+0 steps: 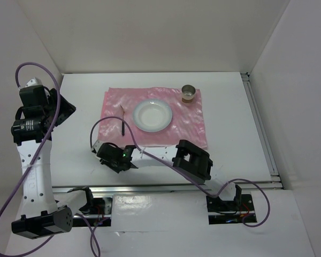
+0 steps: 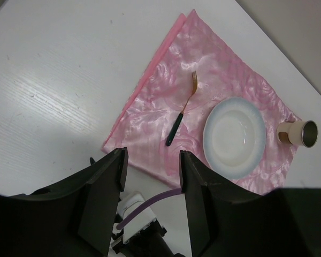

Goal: Set the dinner table for one person

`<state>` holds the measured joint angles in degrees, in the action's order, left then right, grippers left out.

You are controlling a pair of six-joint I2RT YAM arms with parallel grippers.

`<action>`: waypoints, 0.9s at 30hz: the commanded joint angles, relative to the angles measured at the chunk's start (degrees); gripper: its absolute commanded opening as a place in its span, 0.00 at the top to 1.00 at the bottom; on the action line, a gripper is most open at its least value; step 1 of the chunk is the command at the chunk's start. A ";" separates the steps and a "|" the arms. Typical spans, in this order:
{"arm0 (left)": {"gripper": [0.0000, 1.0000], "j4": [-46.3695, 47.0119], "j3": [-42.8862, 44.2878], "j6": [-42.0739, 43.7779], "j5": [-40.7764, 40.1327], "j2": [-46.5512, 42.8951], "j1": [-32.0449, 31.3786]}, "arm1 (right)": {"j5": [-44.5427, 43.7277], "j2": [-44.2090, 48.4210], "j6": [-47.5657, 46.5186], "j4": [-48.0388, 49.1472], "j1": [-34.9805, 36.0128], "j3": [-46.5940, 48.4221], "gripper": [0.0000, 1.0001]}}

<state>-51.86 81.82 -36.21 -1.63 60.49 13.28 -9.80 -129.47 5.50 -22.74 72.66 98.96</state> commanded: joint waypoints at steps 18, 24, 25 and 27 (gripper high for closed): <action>0.40 2.63 -0.70 0.61 -0.39 -1.08 0.17 | -4.34 11.17 -1.37 5.60 1.08 -13.17 1.00; 0.40 2.64 -0.70 0.61 -0.39 -1.08 0.17 | -4.87 12.39 -1.37 5.60 1.08 -14.23 1.00; 0.40 2.64 -0.18 0.61 -0.39 -1.08 0.17 | -4.87 12.40 -1.37 5.08 1.08 -14.23 1.00; 0.40 2.64 -0.17 1.13 -0.39 -1.08 0.17 | -4.87 14.85 -1.37 5.60 1.08 -16.06 1.00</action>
<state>-51.37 81.21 -36.21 -1.65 60.49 13.28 -13.19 -120.46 4.71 -18.00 73.36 85.30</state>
